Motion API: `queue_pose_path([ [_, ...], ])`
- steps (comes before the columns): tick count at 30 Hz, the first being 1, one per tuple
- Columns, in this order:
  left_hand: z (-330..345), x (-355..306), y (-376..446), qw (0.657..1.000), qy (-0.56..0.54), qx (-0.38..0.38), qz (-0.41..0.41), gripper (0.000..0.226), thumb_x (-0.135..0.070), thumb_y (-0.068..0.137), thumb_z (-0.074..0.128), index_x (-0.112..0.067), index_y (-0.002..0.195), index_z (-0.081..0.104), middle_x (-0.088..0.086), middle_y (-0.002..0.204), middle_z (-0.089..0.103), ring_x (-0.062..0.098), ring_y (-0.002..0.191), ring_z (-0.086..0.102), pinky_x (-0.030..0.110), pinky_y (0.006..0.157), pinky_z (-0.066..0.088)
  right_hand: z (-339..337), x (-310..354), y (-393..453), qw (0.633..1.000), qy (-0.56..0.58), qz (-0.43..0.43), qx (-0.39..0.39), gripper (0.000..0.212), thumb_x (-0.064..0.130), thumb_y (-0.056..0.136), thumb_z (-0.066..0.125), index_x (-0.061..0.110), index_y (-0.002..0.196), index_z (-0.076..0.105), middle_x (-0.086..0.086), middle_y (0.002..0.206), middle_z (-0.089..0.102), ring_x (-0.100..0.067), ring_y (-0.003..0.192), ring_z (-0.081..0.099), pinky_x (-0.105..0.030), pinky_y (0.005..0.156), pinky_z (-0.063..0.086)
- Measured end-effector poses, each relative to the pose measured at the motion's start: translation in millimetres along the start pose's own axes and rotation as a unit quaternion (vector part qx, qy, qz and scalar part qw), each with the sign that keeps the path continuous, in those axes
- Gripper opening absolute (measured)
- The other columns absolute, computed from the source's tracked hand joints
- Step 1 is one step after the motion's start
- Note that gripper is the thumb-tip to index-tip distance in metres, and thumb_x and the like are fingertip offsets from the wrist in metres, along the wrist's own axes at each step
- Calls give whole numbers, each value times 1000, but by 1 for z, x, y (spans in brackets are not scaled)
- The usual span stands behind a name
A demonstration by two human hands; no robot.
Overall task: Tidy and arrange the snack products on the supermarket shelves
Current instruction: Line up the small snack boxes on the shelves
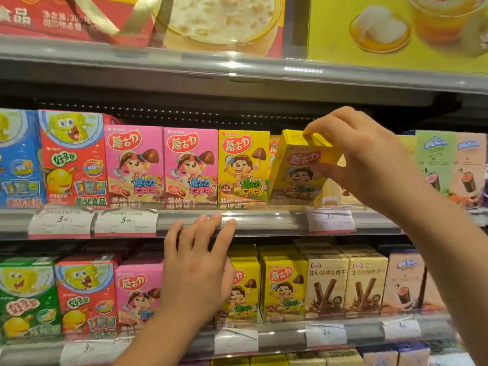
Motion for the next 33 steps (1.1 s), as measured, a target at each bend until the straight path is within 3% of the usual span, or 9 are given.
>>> queue_pose_path([
  [4, 4, -1, -3, 1000, 7, -29, 2, 67, -26, 73, 72, -15, 137, 57, 12, 136, 53, 37, 126, 48, 61, 111, 32, 13, -17, 26, 994, 68, 20, 88, 51, 24, 78, 85, 29, 122, 60, 4, 117, 60, -21, 103, 58, -41, 83, 52],
  [7, 8, -1, -6, 999, 19, -32, 8, 73, -28, 71, 74, -15, 140, 51, 12, 138, 49, 37, 128, 46, 62, 112, 30, 26, -34, 39, 976, 142, 45, 161, 46, 27, 78, 84, 34, 118, 61, 9, 114, 62, -15, 107, 60, -29, 79, 51],
  [15, 12, -3, -8, 999, 36, 4, 13, 74, -29, 75, 70, -14, 145, 49, 15, 144, 47, 39, 133, 44, 63, 114, 27, 48, -44, 53, 960, 151, 54, 229, 37, 34, 88, 73, 32, 124, 64, 11, 118, 67, -13, 113, 62, -36, 93, 51],
  [18, 13, -3, -7, 999, 37, 23, 14, 76, -31, 75, 69, -15, 146, 48, 14, 145, 44, 38, 134, 42, 63, 115, 26, 49, -38, 50, 965, 130, 53, 220, 43, 38, 90, 70, 28, 131, 61, 8, 124, 65, -12, 113, 59, -32, 88, 49],
  [21, 14, -3, -7, 998, 37, 43, 9, 77, -33, 75, 69, -15, 147, 46, 14, 146, 42, 38, 136, 40, 63, 115, 26, 45, -30, 44, 970, 132, 49, 196, 48, 39, 91, 67, 27, 137, 57, 9, 128, 62, 6, 88, 55, -19, 73, 43],
  [23, 14, -4, -7, 998, 34, 57, 4, 77, -34, 76, 70, -15, 147, 46, 14, 147, 42, 37, 136, 39, 63, 115, 26, 36, -22, 39, 980, 119, 41, 156, 52, 38, 92, 66, 26, 141, 54, 8, 134, 60, 13, 83, 49, -20, 75, 44],
  [26, 13, -5, -8, 996, 32, 84, -2, 78, -37, 77, 68, -16, 148, 44, 14, 148, 42, 37, 138, 38, 63, 116, 25, 14, 7, 24, 995, 86, -17, 37, 45, 33, 91, 61, 17, 133, 61, -3, 129, 66, -14, 110, 62, -42, 93, 52],
  [29, 10, -5, -8, 995, 15, 103, -6, 76, -37, 78, 66, -17, 148, 44, 11, 150, 42, 35, 140, 37, 62, 116, 26, 6, 54, -7, 990, 93, -87, -59, 27, 23, 96, 60, 9, 118, 68, -8, 111, 72, -25, 103, 67, -43, 83, 57],
  [33, 2, 1, -7, 993, -26, 119, 10, 73, -35, 81, 59, -20, 150, 42, 6, 154, 40, 31, 143, 37, 57, 119, 24, 40, 106, -47, 982, 165, -92, -26, 27, 28, 94, 59, 13, 114, 71, -1, 111, 72, -23, 104, 66, -43, 83, 56],
])
Point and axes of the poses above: each hand's wrist, its own y-axis towards the middle knuckle, its own z-axis out of the palm, x = y × z, the point moved 10 cm from there along y, towards the middle knuckle
